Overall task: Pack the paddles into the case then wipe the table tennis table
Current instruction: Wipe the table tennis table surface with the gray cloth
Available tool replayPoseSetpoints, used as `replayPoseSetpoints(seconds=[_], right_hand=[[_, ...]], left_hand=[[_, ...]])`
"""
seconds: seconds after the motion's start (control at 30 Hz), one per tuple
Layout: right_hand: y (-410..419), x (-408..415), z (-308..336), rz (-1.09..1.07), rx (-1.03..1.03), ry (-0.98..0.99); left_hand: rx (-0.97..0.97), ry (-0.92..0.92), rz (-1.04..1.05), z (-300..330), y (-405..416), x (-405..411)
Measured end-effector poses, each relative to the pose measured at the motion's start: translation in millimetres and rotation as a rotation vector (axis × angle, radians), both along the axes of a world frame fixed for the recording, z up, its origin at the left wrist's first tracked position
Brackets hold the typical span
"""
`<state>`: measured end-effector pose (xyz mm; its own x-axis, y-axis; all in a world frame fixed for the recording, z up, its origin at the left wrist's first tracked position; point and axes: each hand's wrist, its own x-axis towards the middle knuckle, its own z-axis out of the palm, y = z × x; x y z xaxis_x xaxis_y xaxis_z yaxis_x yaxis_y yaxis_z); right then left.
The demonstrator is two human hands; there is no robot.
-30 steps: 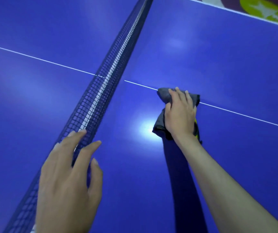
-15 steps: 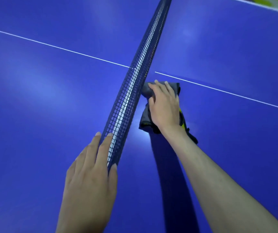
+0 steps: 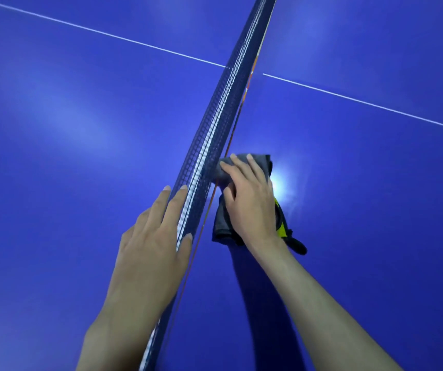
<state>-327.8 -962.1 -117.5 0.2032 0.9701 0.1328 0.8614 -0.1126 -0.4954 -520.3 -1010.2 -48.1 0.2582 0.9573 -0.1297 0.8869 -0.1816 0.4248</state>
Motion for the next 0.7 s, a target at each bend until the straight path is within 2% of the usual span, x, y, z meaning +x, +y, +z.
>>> replayPoseSetpoints(seconds=[0.43,0.7], right_hand=[[-206,-86,-1,0.111,0.020,0.105],[-311,-126,-3,0.125,-0.064,0.222]], left_hand=[[0.040,0.027,-0.133,10,-138,-56],[-0.085,0.154,-0.173,39,-217,-89]])
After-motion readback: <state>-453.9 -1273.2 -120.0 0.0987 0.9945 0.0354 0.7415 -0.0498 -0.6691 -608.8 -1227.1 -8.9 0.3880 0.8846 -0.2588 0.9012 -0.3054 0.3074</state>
